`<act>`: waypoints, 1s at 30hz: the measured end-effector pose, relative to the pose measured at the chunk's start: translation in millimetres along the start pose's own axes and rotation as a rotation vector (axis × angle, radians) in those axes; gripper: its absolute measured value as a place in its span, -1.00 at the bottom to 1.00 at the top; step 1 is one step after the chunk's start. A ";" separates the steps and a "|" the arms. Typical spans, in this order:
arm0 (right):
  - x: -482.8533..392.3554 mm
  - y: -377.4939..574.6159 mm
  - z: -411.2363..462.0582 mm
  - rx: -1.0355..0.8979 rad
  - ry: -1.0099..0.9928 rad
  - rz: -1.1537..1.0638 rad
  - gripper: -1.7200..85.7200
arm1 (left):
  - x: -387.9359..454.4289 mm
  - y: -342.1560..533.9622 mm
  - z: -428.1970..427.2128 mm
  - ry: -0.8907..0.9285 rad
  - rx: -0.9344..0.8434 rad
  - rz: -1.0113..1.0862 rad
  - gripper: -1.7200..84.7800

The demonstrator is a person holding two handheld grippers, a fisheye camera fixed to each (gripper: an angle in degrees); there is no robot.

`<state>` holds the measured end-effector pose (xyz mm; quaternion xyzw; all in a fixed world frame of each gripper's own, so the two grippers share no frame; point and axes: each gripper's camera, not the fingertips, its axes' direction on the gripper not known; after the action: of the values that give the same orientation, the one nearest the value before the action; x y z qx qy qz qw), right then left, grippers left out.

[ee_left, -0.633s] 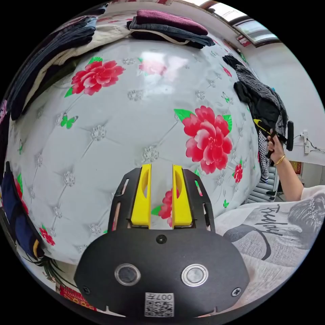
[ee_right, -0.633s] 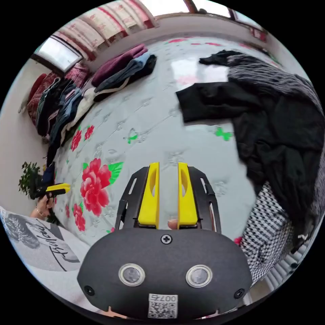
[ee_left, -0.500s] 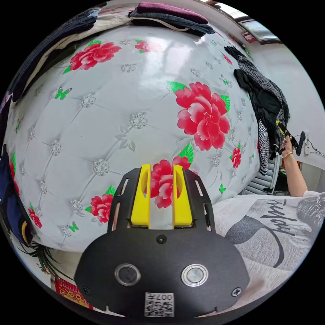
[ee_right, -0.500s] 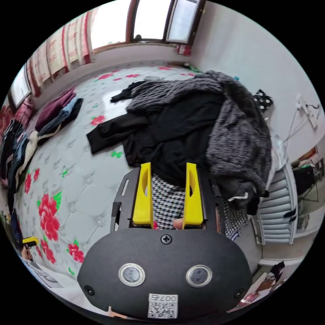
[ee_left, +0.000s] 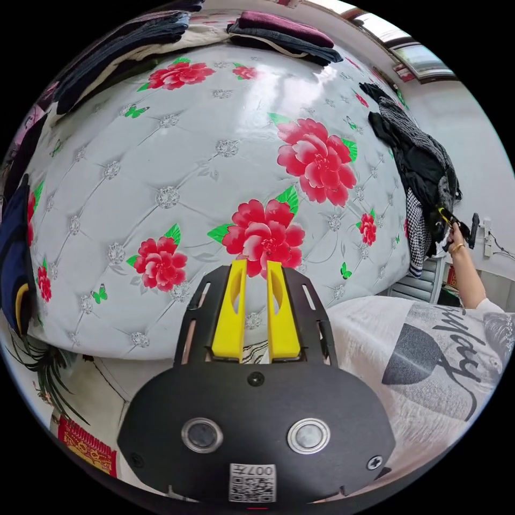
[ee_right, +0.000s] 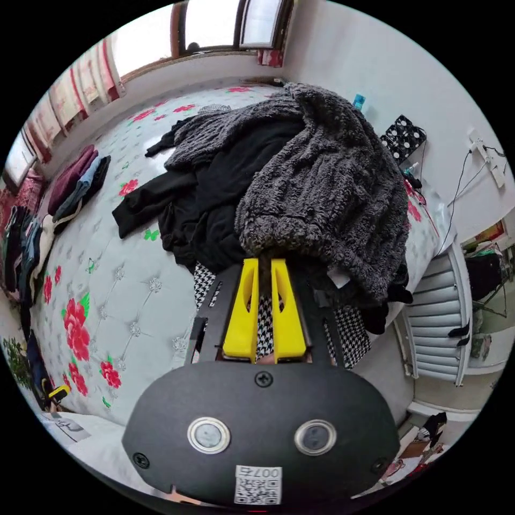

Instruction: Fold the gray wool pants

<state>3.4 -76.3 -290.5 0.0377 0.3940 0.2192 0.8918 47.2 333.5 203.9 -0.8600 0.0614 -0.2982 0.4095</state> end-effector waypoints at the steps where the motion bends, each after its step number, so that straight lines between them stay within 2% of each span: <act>1: -8.5 4.9 -8.0 0.007 -0.088 -0.041 -0.89 | -1.0 8.1 -0.7 0.014 0.008 -0.007 -0.81; 3: -53.4 28.6 -40.0 0.023 -0.372 -0.196 -0.91 | 0.2 18.6 -1.3 0.036 0.023 -0.008 -0.81; 7: -161.2 73.2 -70.1 -0.007 -0.594 -0.480 -0.91 | 15.2 37.2 -8.0 0.084 0.067 0.050 -0.81; 10: -280.7 118.7 -67.7 -0.130 -0.866 -0.727 -0.91 | 22.2 52.1 -20.8 0.113 0.126 0.102 -0.79; 12: -393.8 164.9 -57.1 -0.278 -1.043 -0.925 -0.88 | 18.9 63.7 -31.3 0.107 0.163 0.111 -0.78; 14: -471.5 200.2 -55.9 -0.345 -1.131 -1.023 -0.86 | 3.3 81.5 -48.3 0.100 0.218 0.081 -0.78; 18: -574.4 239.0 -81.2 -0.297 -1.096 -1.203 -0.77 | -29.7 112.5 -75.7 0.032 0.303 -0.006 -0.76; 22: -561.8 222.3 -76.1 -0.262 -0.949 -1.205 -0.73 | -32.6 132.4 -88.6 -0.088 0.332 0.055 -0.73; 26: -467.5 160.4 -60.5 -0.127 -0.747 -0.888 -0.72 | 10.2 117.5 -74.8 -0.034 0.310 0.259 -0.69; 30: -364.2 108.2 -43.6 -0.086 -0.564 -0.567 -0.71 | 35.7 77.7 -36.3 -0.048 0.183 0.321 -0.65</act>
<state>-283.2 -136.6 -44.6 -0.0511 0.1192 -0.0385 0.9908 66.6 245.7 180.5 -0.8051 0.1607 -0.2130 0.5297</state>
